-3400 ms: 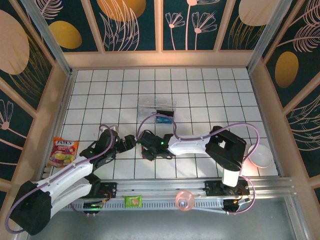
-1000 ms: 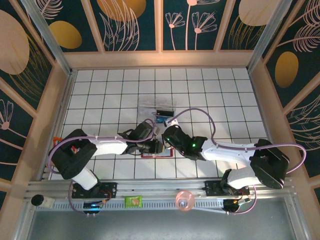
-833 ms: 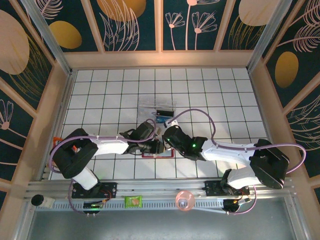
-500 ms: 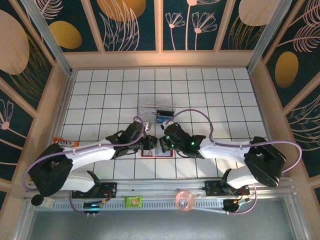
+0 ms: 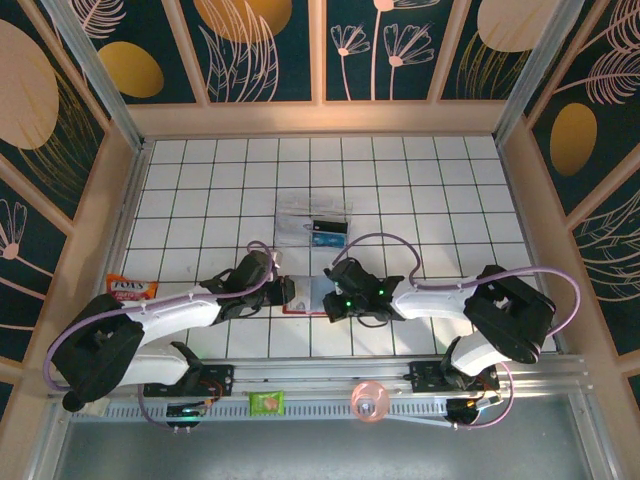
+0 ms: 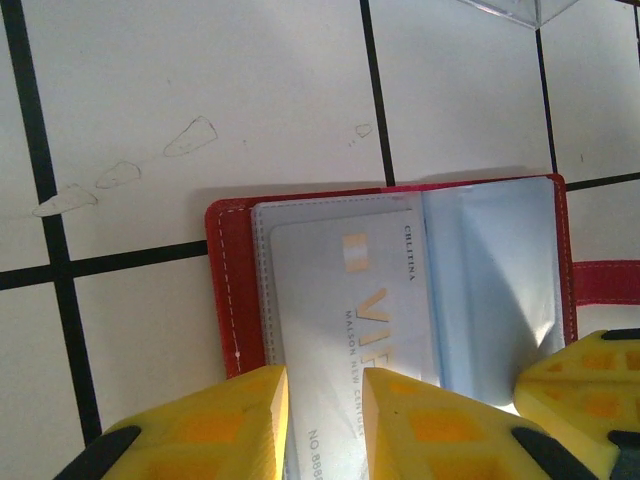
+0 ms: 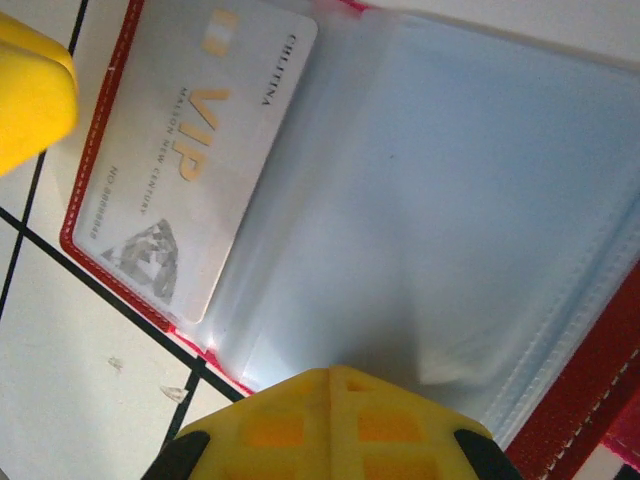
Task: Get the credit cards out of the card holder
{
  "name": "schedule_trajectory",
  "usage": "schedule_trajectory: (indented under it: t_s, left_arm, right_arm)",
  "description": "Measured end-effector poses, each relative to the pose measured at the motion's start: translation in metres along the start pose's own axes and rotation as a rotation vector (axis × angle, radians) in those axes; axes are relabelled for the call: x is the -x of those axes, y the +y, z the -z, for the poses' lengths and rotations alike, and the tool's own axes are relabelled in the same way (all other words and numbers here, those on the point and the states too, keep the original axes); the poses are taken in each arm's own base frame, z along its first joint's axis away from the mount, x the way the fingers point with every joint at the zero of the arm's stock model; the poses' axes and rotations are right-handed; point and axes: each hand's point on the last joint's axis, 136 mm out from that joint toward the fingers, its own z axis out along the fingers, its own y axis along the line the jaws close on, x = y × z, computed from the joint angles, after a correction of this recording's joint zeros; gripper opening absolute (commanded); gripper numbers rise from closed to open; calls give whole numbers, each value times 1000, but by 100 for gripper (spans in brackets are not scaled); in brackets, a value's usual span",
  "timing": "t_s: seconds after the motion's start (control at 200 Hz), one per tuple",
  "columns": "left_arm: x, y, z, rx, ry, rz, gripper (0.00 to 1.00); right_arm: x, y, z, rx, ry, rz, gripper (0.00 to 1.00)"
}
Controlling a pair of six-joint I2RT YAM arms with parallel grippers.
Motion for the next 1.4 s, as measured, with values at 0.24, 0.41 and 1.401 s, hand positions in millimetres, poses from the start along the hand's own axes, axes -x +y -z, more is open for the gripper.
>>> schedule_trajectory:
  t_s: [0.24,0.41,1.401]
  left_arm:
    - [1,5,5,-3,-15,12,32]
    - [9,-4,15,-49,-63,8,34]
    - [16,12,43,-40,-211,45,46]
  right_arm:
    - [1,0,0,-1,0,-18,0]
    - [15,18,8,57,3,0,10]
    - [47,31,-31,143,109,-151,31]
